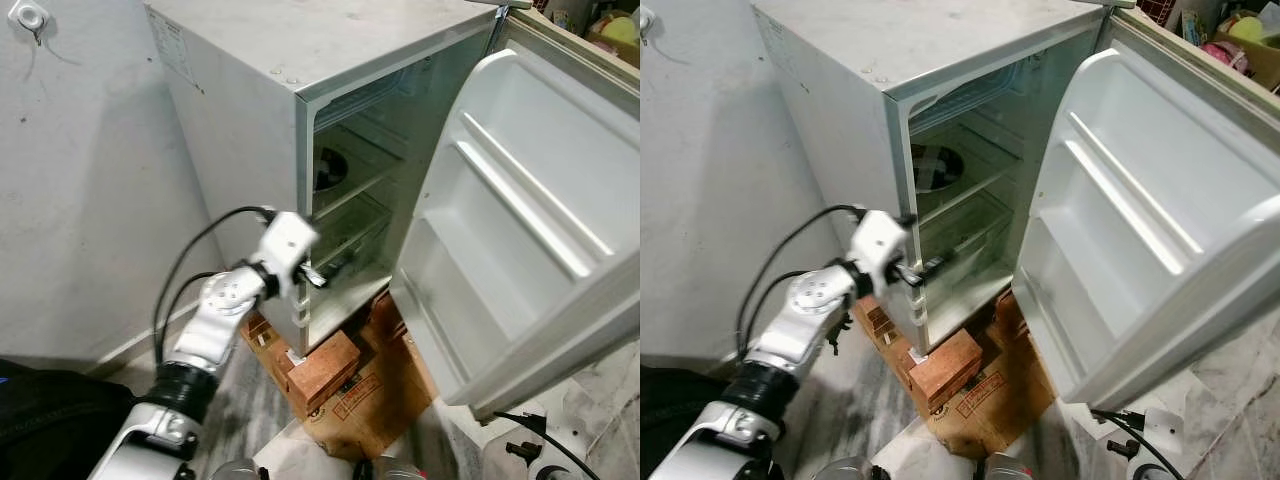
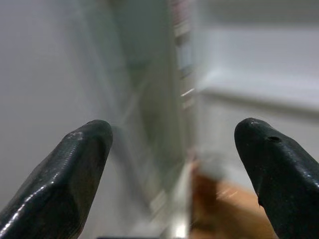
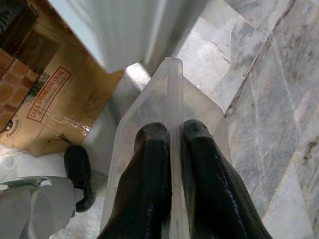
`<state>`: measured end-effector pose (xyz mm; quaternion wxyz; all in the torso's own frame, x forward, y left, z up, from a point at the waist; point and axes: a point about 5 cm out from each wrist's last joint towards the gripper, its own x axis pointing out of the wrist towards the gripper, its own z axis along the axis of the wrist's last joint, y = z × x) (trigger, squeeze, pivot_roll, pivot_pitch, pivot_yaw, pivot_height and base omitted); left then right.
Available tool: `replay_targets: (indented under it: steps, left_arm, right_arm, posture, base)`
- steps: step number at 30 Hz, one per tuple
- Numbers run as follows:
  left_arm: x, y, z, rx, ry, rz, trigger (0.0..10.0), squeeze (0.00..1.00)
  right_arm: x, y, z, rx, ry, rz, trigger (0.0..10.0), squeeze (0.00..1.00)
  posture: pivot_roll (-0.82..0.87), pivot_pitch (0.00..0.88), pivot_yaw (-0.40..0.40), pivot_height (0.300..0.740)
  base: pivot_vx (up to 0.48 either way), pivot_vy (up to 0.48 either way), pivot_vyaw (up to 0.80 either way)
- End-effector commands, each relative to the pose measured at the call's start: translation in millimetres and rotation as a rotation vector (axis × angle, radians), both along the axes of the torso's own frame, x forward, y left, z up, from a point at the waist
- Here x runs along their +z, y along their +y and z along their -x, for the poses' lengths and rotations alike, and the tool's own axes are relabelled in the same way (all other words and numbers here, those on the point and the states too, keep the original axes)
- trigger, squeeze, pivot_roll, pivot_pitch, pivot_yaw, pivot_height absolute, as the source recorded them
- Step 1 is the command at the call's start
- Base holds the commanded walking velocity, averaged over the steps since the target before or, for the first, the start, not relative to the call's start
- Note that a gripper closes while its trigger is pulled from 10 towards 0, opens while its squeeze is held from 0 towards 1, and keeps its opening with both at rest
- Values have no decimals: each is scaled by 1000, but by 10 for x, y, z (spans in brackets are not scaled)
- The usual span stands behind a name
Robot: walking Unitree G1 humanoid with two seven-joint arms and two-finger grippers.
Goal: Restocking fridge
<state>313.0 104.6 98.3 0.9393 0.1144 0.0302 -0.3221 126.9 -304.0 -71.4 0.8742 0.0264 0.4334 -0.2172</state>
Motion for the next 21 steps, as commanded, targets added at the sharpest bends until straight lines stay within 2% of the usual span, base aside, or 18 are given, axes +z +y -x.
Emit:
replay_targets:
  steps: [1, 3, 6, 7, 8, 9, 12, 14, 18, 20, 21]
  left_arm:
    - [-123, 202, 40, 101, 19, -36, 10000, 0]
    - [-241, 406, 105, 210, 50, -52, 10000, 0]
    - [-333, 594, 163, 328, 62, -67, 10000, 0]
    - [-442, 770, 228, 447, 121, -43, 10000, 0]
    - [-442, 770, 228, 447, 121, -43, 10000, 0]
    - [-507, 873, 281, 518, 154, -26, 10000, 0]
    - [-529, 912, 314, 549, 163, -18, 10000, 0]
    - [-516, 905, 320, 552, 151, -19, 10000, 0]
    - [-503, 886, 305, 556, 145, -16, 10000, 0]
    - [-470, 840, 281, 557, 134, 8, 10000, 0]
    - [-470, 840, 281, 557, 134, 8, 10000, 0]
  right_arm:
    - [10, -50, 32, -10, 8, 5, 10000, 0]
    - [36, -69, 4, -14, -25, 20, 10000, 0]
    - [83, -103, -58, -39, -81, 12, 10000, 0]
    - [142, -131, -157, -16, -118, 26, 10000, 0]
    - [142, -131, -157, -16, -118, 26, 10000, 0]
    - [195, -138, -259, 7, -153, 37, 10000, 0]
    - [268, -131, -404, 41, -198, 55, 10000, 0]
    - [360, -78, -596, 88, -261, 71, 10000, 0]
    - [422, -27, -722, 116, -309, 76, 10000, 0]
    - [534, 85, -916, 184, -387, 91, 10000, 0]
    - [534, 85, -916, 184, -387, 91, 10000, 0]
  posture:
    - [68, 0, -31, 740]
    - [74, 0, -31, 740]
    - [76, 0, -28, 740]
    - [79, 0, -29, 740]
    - [79, 0, -29, 740]
    - [82, 0, -32, 740]
    - [86, 0, -36, 740]
    - [91, 0, -40, 740]
    - [92, 0, -40, 740]
    - [86, 0, -38, 740]
    - [86, 0, -38, 740]
  base:
    - [0, 0, 0]
    - [0, 0, 0]
    - [0, 0, 0]
    - [0, 0, 0]
    - [0, 0, 0]
    - [0, 0, 0]
    - [0, 0, 0]
    - [0, 0, 0]
    - [0, -251, 0]
    - [0, -255, 0]
    - [0, -255, 0]
